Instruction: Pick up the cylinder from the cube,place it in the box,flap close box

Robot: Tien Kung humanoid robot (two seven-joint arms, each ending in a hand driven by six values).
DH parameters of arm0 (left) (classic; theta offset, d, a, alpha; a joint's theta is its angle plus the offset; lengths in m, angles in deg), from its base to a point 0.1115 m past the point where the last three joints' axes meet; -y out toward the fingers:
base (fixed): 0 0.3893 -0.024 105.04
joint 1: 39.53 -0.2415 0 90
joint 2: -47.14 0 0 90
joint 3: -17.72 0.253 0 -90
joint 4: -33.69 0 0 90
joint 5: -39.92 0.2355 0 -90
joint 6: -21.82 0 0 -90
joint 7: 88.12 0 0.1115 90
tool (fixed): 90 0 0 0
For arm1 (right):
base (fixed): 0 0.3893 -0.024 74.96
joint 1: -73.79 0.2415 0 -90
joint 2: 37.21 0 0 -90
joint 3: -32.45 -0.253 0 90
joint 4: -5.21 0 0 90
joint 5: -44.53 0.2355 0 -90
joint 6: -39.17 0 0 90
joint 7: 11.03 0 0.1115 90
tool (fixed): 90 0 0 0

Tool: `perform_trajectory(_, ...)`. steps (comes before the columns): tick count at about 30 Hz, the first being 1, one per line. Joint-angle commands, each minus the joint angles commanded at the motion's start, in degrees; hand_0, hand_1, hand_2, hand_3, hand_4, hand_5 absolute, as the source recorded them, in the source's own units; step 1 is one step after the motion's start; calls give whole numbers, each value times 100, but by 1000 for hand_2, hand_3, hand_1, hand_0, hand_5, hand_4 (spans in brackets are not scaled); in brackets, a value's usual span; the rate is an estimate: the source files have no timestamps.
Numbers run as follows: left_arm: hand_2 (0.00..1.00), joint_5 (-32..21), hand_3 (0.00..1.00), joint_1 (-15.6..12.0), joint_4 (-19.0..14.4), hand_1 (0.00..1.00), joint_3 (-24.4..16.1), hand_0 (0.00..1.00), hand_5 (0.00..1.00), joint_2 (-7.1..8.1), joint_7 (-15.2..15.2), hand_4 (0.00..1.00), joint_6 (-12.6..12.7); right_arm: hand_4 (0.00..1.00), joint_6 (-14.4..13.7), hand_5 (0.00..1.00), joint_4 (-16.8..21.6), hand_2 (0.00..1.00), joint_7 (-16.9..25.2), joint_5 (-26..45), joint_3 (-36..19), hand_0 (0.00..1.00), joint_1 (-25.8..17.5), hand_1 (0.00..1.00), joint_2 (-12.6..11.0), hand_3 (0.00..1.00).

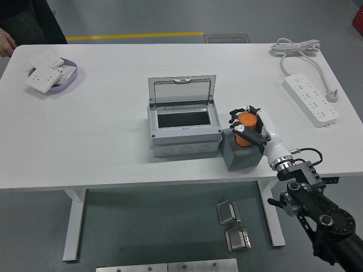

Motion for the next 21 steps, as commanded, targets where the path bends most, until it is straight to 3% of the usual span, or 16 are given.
perform_trajectory(6, 649, -5, 671, 0, 0, 641, 28, 615, 252, -5, 3, 716, 3, 2, -135, 2, 325, 289, -112, -237, 231, 298, 256, 293, -205, 203)
perform_trajectory(11, 650, 1, 672, -7, 0, 641, 30, 615, 253, -10, 18, 716, 7, 2, -371, 2, 612, 286, -571, -910, 750, 303, 678, 290, -242, 194)
perform_trajectory(16, 651, 51, 673, 3, 0, 641, -18, 615, 257, 11, 40, 718, 13, 2, -533, 2, 491, 283, -1170, -1955, 1428, 297, 1290, 285, -24, 189)
perform_trajectory(21, 652, 78, 673, 4, 0, 641, -40, 614, 271, 26, 67, 722, 20, 2, -460, 2, 209, 280, -1701, -3055, 2058, 278, 1879, 278, 226, 187)
